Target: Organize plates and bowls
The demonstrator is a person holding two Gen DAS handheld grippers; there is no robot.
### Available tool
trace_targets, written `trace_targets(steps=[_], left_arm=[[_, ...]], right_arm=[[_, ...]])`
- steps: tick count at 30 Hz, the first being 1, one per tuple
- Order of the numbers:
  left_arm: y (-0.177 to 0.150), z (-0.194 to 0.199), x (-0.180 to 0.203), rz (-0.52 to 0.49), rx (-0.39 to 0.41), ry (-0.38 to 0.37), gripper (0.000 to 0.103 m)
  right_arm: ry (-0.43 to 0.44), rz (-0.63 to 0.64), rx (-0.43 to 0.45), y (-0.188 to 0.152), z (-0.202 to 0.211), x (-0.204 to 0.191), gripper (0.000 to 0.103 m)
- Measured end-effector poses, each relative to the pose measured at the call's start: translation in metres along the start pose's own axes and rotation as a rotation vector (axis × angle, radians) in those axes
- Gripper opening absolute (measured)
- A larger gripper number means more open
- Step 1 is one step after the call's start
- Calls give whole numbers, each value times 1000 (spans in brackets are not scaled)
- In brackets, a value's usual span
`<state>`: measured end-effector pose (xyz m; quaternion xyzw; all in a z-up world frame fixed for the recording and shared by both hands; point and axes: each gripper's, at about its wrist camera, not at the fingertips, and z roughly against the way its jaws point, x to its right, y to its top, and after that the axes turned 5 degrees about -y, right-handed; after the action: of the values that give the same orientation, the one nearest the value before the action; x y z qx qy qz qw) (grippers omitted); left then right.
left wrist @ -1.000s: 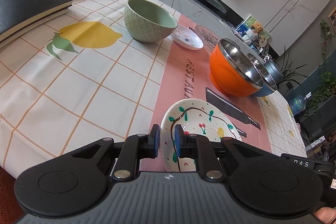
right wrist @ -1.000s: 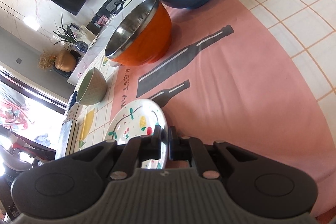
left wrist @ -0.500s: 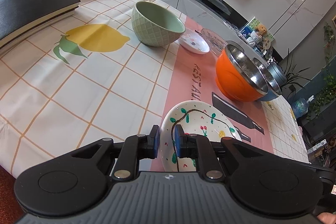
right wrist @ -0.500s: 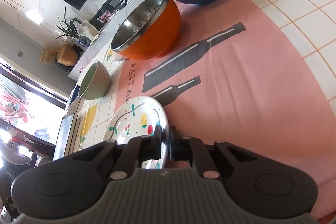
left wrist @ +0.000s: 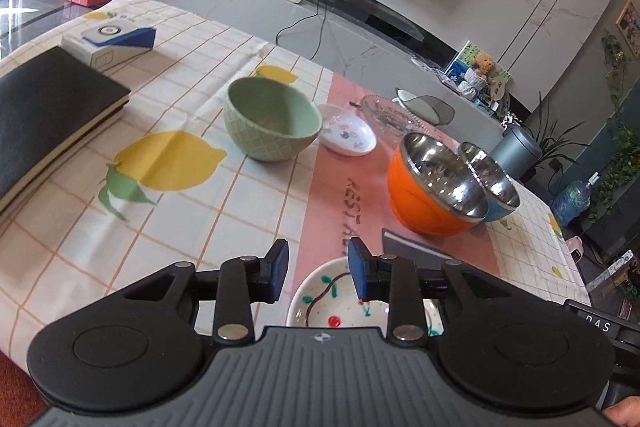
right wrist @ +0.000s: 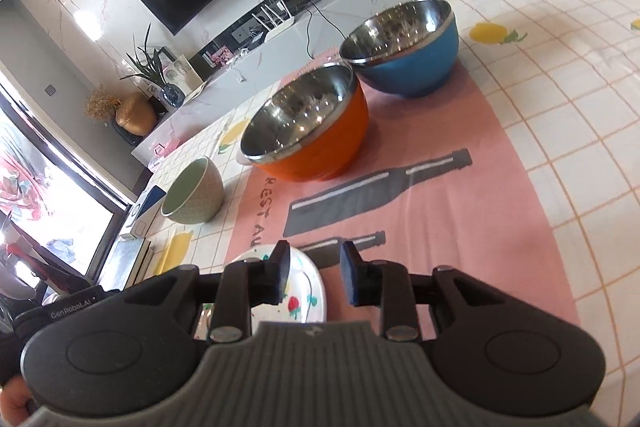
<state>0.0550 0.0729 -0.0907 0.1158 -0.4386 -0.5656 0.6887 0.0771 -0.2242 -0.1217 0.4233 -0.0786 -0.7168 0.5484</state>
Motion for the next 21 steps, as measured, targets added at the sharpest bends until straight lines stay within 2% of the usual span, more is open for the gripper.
trace_targets(steps=[8, 14, 21], left_arm=[[52, -14, 29, -58, 11, -99, 37], [99, -51, 43, -65, -63, -200, 37], [146, -106, 62, -156, -139, -194, 36]], right_arm=[[36, 65, 47, 57, 3, -13, 32], [68, 58, 7, 116, -17, -17, 32], [45, 112, -72, 187, -69, -26, 32]])
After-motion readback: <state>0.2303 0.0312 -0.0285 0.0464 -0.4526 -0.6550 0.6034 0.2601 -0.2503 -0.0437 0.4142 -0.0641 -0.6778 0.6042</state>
